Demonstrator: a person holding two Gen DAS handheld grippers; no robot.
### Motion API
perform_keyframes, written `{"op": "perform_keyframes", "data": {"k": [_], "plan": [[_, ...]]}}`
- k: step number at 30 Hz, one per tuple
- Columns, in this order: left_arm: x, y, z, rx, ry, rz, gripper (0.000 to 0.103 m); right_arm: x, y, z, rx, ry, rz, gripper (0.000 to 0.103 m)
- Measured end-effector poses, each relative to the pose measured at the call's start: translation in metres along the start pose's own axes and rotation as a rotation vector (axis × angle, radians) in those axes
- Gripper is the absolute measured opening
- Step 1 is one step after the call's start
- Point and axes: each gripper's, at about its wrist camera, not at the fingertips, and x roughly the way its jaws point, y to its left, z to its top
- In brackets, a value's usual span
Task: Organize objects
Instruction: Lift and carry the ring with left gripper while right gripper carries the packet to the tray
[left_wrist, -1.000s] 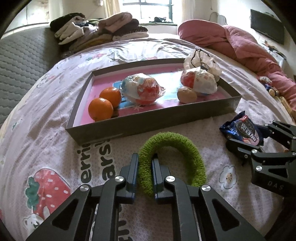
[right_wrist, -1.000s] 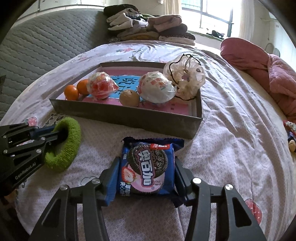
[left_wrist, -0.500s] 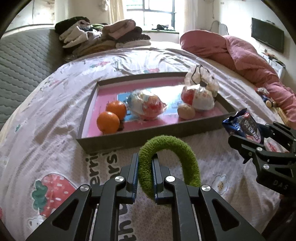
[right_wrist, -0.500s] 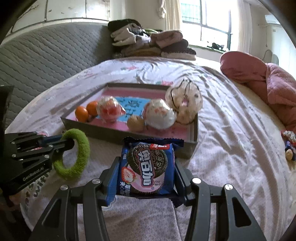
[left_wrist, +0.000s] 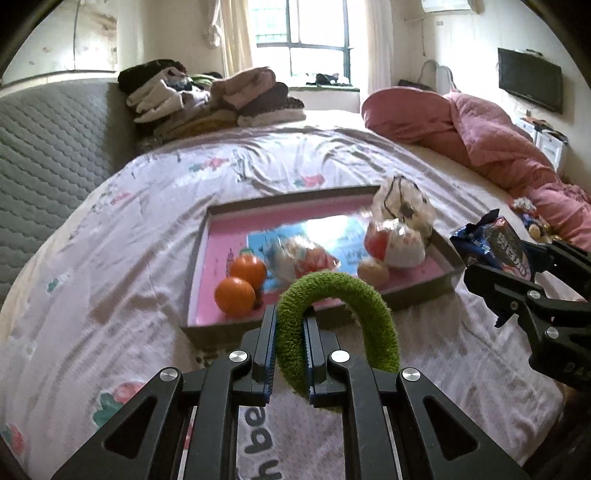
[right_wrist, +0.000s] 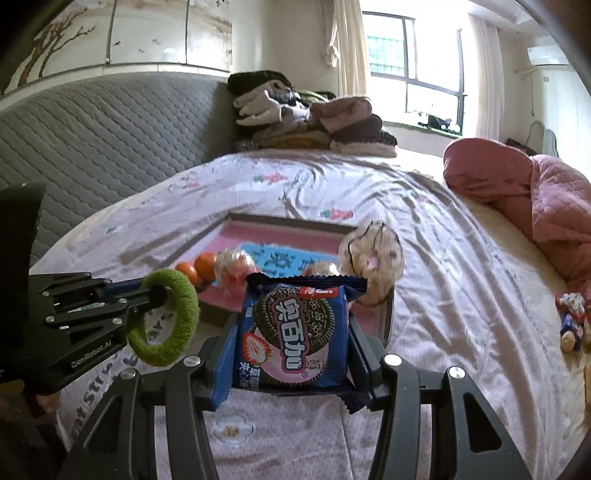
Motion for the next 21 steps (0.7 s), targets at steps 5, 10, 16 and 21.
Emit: {"op": "perform_keyframes", "data": {"k": [5, 10, 16, 21], "plan": [[-0.002, 0.006, 0.017, 0.007, -0.031, 0.02, 0.012, -0.001, -0.004, 0.017, -0.004, -0.023, -0.005, 0.052], [0.001, 0.015, 0.036, 0.008, -0.059, 0.047, 0.012, 0.002, -0.012, 0.038, -0.003, -0.054, -0.024, 0.052], [0.012, 0.035, 0.049, -0.02, -0.059, 0.076, 0.012, 0.016, -0.026, 0.056, 0.011, -0.066, -0.046, 0.052], [0.028, 0.049, 0.059, -0.029, -0.05, 0.094, 0.012, 0.034, -0.035, 0.062, 0.013, -0.063, -0.061, 0.052]]}}
